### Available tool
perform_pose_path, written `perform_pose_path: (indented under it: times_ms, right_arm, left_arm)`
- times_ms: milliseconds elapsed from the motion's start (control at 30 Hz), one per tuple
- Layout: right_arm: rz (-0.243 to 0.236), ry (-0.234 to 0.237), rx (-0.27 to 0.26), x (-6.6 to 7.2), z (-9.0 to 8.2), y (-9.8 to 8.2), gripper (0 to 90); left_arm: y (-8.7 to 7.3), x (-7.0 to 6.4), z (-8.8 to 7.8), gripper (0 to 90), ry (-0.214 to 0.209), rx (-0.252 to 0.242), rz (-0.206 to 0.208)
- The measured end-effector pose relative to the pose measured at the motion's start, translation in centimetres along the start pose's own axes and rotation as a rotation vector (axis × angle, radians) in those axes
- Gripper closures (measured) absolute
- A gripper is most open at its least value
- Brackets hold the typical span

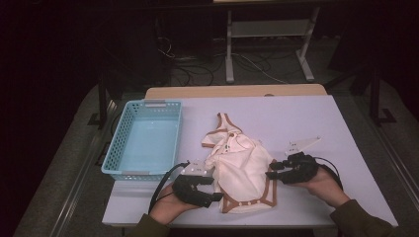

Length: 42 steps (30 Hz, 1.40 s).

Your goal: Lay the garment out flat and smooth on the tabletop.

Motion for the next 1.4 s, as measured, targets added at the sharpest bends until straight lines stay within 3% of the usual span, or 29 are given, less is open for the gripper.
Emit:
perform_pose_path:
  times_ms: [267,433,800,1033,1400]
  right_arm:
    - [0.071,-0.089,-0.023,-4.0,0.5,1.6,61.0]
    - [0.114,-0.103,0.007,-5.6,1.3,1.2,63.5]
    - [0.115,-0.108,0.064,-5.9,2.6,0.2,71.1]
    - [0.098,-0.103,0.059,-5.8,2.7,0.1,84.5]
    - [0.067,-0.121,0.058,-5.6,2.5,0.2,86.7]
  left_arm:
    - [-0.2,0.7,0.0,21.7,0.047,-0.016,-0.015]
    - [-0.1,0.9,0.0,16.7,0.067,-0.024,-0.013]
    - [-0.2,1.1,0.0,14.1,0.081,-0.024,-0.027]
    - [-0.2,1.1,0.0,14.0,0.083,-0.020,-0.027]
    - [-0.2,1.2,0.0,14.0,0.084,-0.016,-0.028]
Point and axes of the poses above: each handheld gripper's, and its own axes: z roughly forward along the jaws, y roughly out of its top, x roughly to its left, the point moved 6 cm from there along z, roughly forward along the jaws, and after that the axes turned 5 degrees about z, right-handed, at the moved point
